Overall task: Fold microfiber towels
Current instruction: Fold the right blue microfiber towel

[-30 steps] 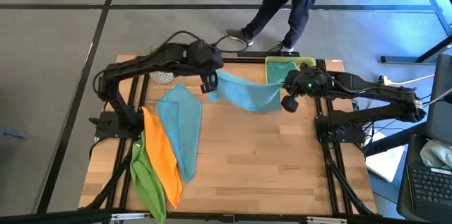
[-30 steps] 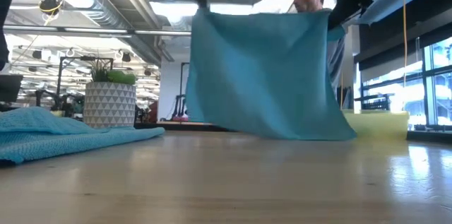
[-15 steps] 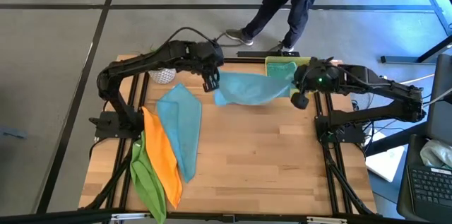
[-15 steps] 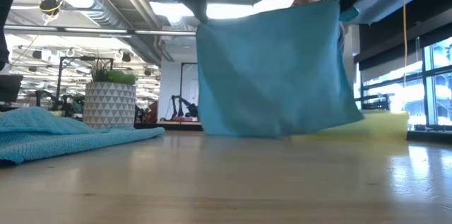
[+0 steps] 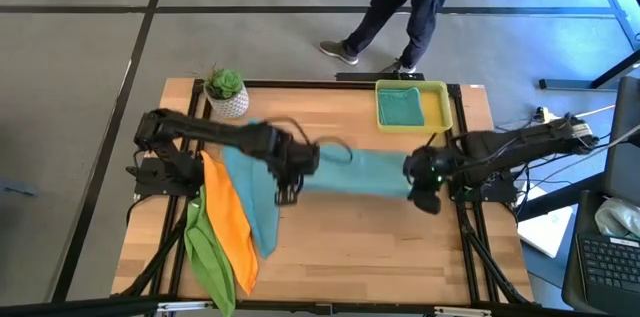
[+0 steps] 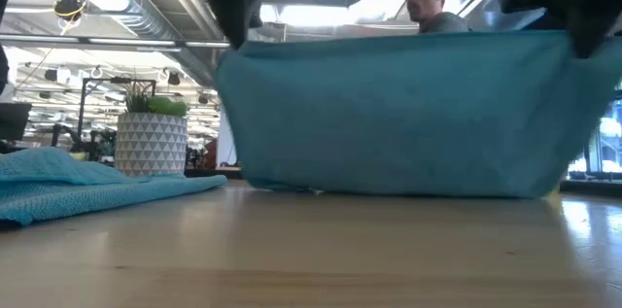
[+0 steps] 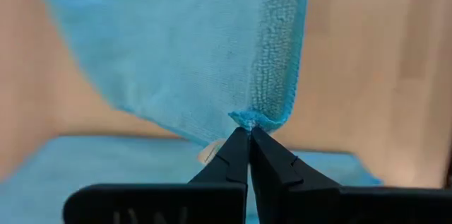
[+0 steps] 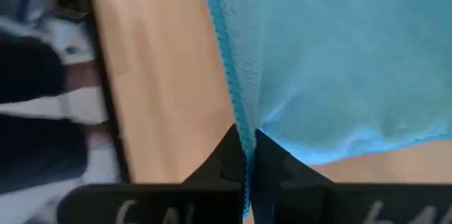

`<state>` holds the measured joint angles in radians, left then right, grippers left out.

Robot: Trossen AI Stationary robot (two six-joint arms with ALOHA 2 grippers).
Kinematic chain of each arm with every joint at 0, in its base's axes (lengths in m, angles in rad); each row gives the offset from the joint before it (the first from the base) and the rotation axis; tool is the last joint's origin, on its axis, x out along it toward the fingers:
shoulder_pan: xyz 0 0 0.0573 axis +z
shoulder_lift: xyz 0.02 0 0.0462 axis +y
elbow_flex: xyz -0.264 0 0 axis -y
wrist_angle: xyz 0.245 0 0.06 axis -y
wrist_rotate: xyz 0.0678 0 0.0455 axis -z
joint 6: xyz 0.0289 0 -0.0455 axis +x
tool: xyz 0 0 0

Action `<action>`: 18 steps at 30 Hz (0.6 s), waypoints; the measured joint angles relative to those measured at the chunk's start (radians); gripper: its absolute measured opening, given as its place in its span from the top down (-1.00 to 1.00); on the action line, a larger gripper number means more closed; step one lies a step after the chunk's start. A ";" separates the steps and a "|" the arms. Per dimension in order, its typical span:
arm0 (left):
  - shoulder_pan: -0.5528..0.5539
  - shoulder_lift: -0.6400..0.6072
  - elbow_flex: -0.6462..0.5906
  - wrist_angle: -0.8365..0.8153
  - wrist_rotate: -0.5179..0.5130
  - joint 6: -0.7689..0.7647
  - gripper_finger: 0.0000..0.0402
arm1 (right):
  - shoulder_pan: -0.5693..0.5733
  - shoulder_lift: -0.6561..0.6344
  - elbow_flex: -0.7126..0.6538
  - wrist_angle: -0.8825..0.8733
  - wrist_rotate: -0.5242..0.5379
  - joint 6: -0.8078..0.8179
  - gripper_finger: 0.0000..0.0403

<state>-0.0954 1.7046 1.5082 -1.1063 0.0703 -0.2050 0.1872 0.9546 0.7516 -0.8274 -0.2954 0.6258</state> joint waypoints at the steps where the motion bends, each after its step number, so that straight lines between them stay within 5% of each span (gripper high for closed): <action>1: -0.024 0.000 -0.032 0.042 0.013 -0.020 1.00 | 0.023 0.000 -0.015 0.024 -0.010 0.024 0.98; 10: -0.133 0.001 -0.166 0.266 0.103 -0.183 1.00 | 0.154 0.002 -0.083 0.133 -0.063 0.178 0.98; 18: 0.016 -0.064 -0.066 0.141 -0.058 -0.051 1.00 | 0.143 0.002 0.107 -0.201 0.358 0.203 0.98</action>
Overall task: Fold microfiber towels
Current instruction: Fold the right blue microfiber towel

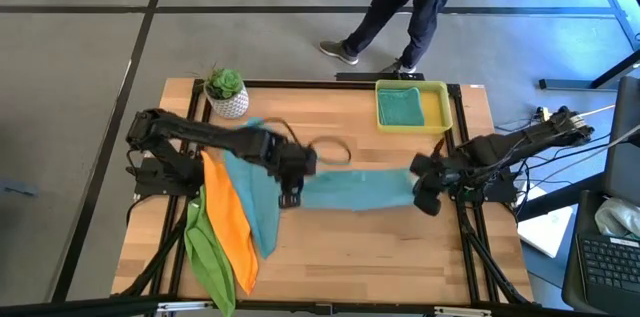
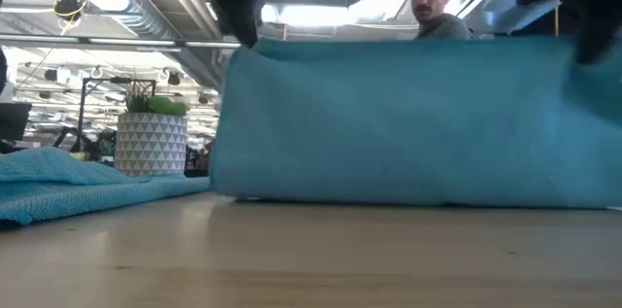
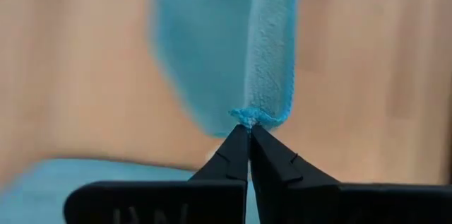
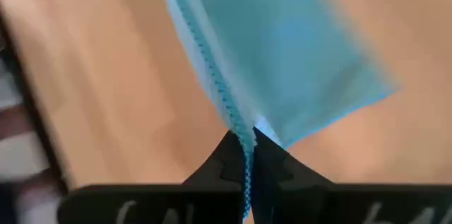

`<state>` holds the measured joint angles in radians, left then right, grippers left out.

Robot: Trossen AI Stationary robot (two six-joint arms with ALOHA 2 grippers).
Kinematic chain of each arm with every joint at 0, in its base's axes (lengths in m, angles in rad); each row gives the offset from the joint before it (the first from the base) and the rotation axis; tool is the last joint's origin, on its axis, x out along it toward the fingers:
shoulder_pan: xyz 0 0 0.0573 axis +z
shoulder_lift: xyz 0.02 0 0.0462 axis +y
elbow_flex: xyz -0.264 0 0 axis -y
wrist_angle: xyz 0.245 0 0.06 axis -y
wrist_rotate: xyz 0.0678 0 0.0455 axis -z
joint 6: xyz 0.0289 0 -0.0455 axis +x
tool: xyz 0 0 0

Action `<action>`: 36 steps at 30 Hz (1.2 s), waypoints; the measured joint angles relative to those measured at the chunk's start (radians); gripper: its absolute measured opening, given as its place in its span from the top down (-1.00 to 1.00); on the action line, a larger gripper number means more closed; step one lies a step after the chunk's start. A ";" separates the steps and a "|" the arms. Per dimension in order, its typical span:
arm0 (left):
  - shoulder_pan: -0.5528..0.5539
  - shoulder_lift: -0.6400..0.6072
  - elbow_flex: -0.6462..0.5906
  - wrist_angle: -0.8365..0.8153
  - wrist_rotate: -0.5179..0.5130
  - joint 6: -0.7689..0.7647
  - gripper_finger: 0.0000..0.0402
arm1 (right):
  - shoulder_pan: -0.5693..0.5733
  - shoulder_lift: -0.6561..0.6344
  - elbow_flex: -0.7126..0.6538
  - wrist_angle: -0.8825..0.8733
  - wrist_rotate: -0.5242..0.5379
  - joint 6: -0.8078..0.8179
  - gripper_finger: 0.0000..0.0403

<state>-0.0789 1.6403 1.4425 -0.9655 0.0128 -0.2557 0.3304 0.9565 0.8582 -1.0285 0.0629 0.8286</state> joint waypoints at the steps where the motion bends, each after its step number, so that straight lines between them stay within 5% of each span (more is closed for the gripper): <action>1: 0.032 -0.011 0.021 -0.022 -0.025 0.027 1.00 | -0.011 0.000 0.038 -0.043 0.063 -0.026 0.98; 7: 0.217 -0.086 0.152 -0.131 -0.143 0.159 1.00 | -0.102 0.003 0.275 -0.287 0.389 -0.097 0.98; 12: 0.278 -0.136 0.220 -0.133 -0.127 0.145 1.00 | -0.136 0.002 0.404 -0.340 0.471 -0.144 0.98; 20: 0.097 -0.127 0.101 -0.106 -0.067 0.070 1.00 | -0.082 0.003 0.237 -0.267 0.172 -0.125 0.98; 27: -0.065 -0.124 -0.214 0.120 -0.020 -0.077 1.00 | 0.034 0.008 -0.108 0.172 -0.150 0.015 0.98; 32: -0.133 -0.125 -0.366 0.287 0.053 -0.177 1.00 | 0.102 0.019 -0.261 0.378 -0.279 0.152 0.98; 36: -0.158 -0.125 -0.406 0.303 0.083 -0.196 1.00 | 0.120 0.019 -0.285 0.379 -0.312 0.171 0.99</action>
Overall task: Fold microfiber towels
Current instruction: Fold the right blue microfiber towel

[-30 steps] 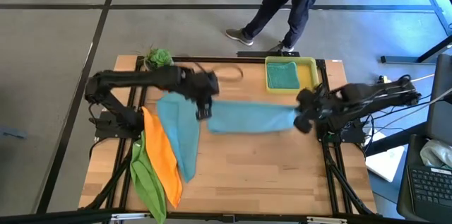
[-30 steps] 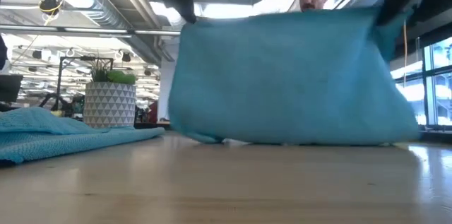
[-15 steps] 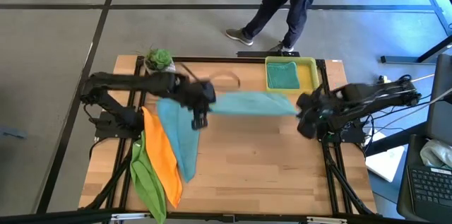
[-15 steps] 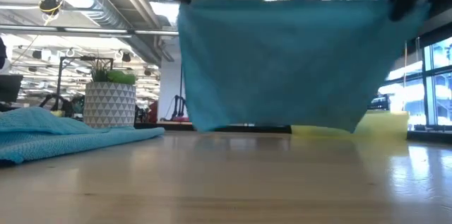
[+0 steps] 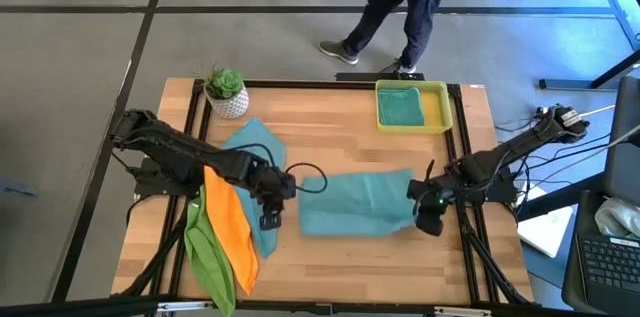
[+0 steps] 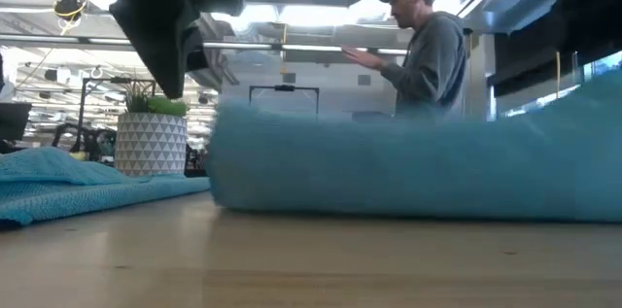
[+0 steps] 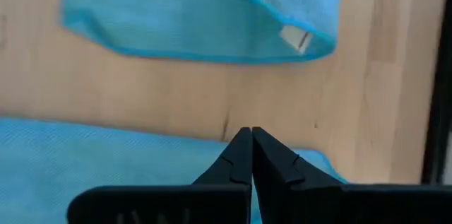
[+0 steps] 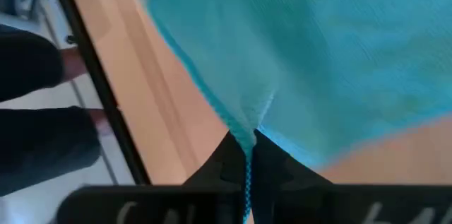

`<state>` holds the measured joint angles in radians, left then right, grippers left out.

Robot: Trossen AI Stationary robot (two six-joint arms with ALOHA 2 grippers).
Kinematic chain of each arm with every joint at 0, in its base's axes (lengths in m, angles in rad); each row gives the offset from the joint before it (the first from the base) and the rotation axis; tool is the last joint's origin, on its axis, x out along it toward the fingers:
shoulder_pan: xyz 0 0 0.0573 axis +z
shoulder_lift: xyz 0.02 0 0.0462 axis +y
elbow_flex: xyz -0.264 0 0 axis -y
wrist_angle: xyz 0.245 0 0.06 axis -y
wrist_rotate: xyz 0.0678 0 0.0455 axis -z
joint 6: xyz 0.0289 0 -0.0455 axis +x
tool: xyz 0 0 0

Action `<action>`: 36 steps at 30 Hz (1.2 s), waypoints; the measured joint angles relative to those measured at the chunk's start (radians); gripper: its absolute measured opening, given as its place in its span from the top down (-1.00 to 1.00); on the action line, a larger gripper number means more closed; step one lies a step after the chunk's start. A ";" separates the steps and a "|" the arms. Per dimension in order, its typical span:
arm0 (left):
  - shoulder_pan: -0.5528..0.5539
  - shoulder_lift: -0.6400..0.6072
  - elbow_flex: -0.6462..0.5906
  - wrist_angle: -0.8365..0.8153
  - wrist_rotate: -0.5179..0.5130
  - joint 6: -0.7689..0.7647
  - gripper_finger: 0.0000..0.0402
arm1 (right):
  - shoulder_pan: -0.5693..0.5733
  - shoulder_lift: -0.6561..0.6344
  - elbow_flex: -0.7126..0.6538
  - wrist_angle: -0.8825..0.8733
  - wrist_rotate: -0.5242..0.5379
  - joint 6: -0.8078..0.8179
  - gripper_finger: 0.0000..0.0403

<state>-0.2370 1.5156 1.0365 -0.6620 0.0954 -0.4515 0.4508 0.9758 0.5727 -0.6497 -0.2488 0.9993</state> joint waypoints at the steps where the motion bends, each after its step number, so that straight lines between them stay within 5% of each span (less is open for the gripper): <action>1: 0.001 -0.002 -0.001 0.008 -0.001 0.005 1.00 | -0.001 -0.001 0.002 -0.001 0.003 -0.007 0.99; 11: 0.117 -0.002 -0.004 0.037 -0.014 0.068 1.00 | -0.028 -0.001 0.002 -0.027 0.052 -0.009 0.96; 19: 0.161 0.010 -0.002 0.513 0.343 0.176 1.00 | -0.028 -0.001 0.002 -0.026 0.053 -0.010 0.95; 23: 0.173 0.046 -0.003 0.545 0.438 0.174 0.92 | -0.028 -0.001 0.002 -0.025 0.053 -0.010 0.95; 31: 0.107 0.158 -0.003 0.541 0.384 0.109 0.53 | -0.028 -0.001 0.002 -0.002 0.064 0.009 0.96; 36: 0.033 0.208 -0.003 0.539 0.242 0.008 0.42 | -0.028 -0.001 0.002 0.005 0.072 0.017 0.95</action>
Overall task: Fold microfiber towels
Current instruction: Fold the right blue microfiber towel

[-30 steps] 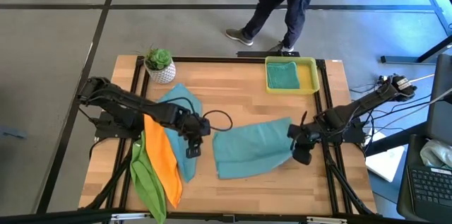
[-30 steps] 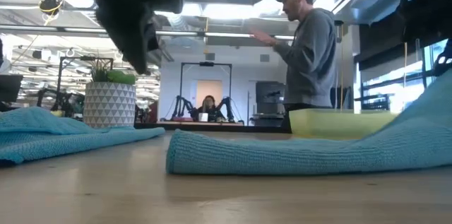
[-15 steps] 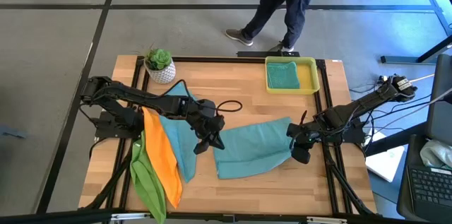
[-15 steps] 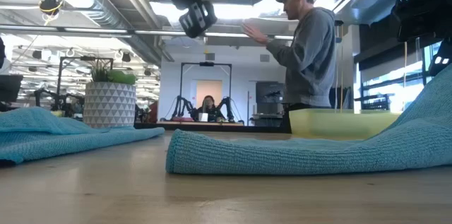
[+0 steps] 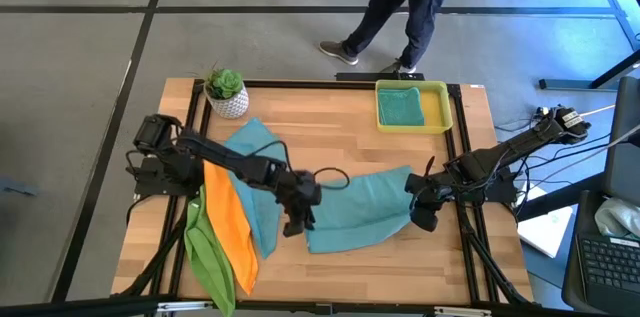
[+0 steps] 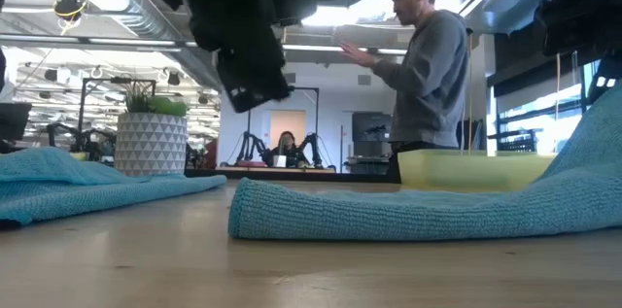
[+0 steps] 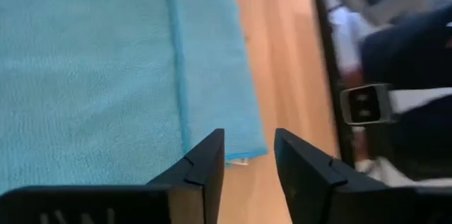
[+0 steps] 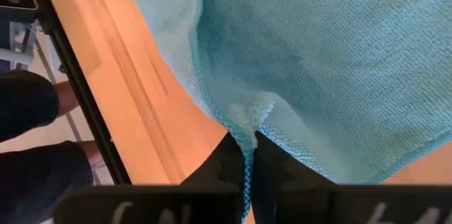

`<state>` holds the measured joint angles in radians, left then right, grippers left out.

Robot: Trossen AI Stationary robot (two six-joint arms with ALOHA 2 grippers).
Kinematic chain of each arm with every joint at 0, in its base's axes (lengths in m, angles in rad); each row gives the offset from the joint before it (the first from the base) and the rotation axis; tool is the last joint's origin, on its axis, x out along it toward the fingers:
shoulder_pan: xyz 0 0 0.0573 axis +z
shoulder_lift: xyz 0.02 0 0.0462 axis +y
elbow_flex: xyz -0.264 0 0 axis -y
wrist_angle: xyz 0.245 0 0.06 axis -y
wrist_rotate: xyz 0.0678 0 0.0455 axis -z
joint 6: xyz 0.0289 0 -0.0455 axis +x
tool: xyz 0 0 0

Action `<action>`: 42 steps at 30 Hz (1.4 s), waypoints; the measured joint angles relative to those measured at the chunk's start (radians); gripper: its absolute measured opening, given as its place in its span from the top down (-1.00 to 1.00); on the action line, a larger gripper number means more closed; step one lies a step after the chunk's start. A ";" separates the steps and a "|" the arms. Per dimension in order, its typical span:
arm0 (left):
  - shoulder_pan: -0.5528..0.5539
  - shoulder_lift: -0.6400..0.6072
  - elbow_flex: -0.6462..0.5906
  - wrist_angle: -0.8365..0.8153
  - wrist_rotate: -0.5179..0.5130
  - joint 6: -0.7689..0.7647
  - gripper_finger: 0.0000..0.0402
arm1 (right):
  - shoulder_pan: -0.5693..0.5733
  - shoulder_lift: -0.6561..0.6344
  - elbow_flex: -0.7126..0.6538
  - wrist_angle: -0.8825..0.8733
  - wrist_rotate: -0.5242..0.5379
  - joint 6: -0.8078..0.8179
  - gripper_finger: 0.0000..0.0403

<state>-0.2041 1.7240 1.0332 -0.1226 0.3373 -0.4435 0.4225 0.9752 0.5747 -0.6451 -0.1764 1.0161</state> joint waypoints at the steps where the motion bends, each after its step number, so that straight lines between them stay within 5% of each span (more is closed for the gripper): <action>1: -0.022 0.008 0.000 0.001 -0.046 -0.024 0.41 | 0.000 0.000 0.000 0.002 0.000 0.000 0.96; 12: -0.136 0.045 0.000 -0.047 -0.299 -0.296 0.42 | 0.000 0.000 0.000 0.053 0.000 -0.052 0.94; 24: -0.129 0.121 0.000 0.027 -0.237 -0.676 0.43 | 0.000 0.000 0.000 0.057 -0.004 -0.133 0.94; 42: -0.117 0.138 0.000 -0.036 -0.276 -0.690 0.43 | 0.001 0.000 0.000 0.057 -0.005 -0.073 0.93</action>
<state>-0.3210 1.8618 1.0329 -0.1590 0.0613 -1.1332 0.4236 0.9752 0.5751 -0.5883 -0.1814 0.9433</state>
